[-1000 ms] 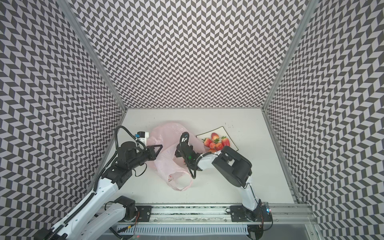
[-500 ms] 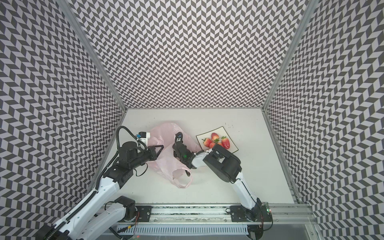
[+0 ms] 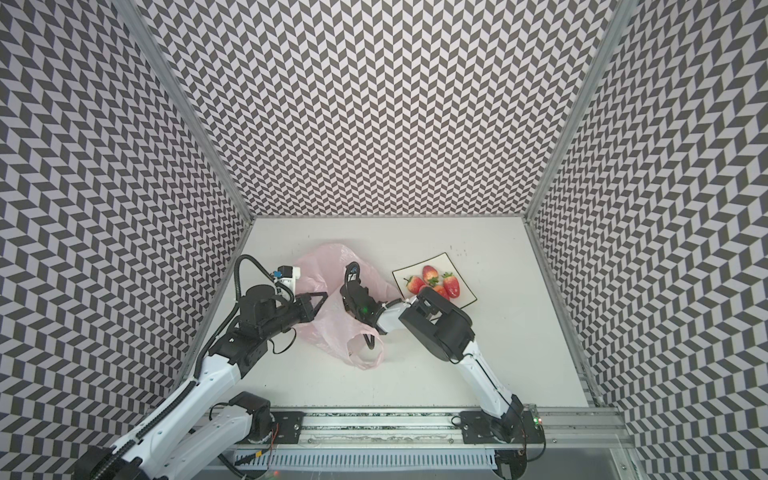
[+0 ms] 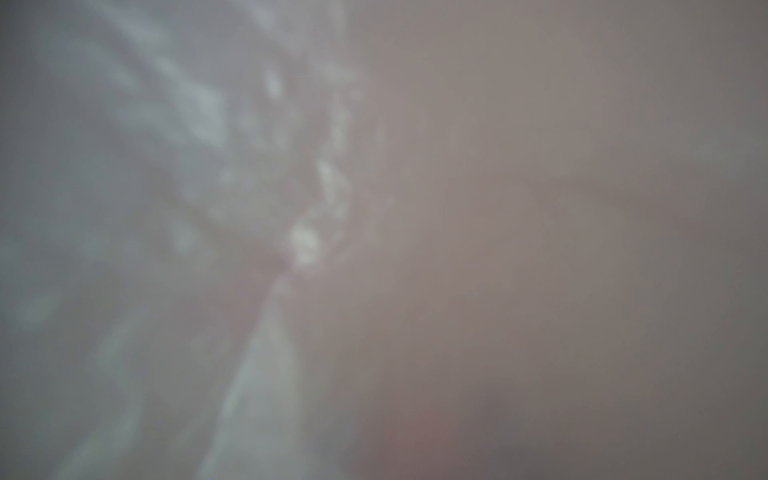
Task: Take the fake fruits out of the plastic bag
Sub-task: 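Search inside the bag and close the right gripper on a small red peach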
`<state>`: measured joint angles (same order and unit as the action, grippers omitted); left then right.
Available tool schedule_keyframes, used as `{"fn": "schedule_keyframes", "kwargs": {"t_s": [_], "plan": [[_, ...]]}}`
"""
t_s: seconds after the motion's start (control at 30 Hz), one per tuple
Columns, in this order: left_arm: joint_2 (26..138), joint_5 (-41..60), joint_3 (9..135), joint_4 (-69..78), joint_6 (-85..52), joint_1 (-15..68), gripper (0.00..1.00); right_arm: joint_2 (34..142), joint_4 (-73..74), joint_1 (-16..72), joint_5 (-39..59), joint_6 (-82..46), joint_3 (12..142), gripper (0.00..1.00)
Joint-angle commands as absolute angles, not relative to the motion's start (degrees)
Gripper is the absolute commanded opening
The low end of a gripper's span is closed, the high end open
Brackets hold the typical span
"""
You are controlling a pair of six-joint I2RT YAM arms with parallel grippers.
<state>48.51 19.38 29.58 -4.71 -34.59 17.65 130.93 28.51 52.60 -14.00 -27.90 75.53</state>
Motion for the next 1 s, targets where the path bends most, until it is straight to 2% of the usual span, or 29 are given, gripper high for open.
{"fn": "schedule_keyframes", "kwargs": {"t_s": [0.0, 0.17, 0.53, 0.97], "plan": [[47.24, 17.02, 28.0, -3.3, -36.58, 15.72, 0.0, 126.97, 30.42, 52.91, -14.09, -26.74, 71.66, 0.35], [46.34, 15.4, 26.33, -1.8, -38.85, 12.74, 0.0, 121.16, 31.74, 53.3, -11.79, -26.82, 65.51, 0.31], [47.55, 13.14, 22.95, 2.89, -42.1, 9.64, 0.0, 109.96, 31.93, 54.54, -5.9, -26.99, 53.68, 0.3], [47.41, 12.48, 20.56, 4.15, -43.17, 6.91, 0.0, 99.84, 27.77, 54.58, -0.96, -28.51, 49.16, 0.31]]}}
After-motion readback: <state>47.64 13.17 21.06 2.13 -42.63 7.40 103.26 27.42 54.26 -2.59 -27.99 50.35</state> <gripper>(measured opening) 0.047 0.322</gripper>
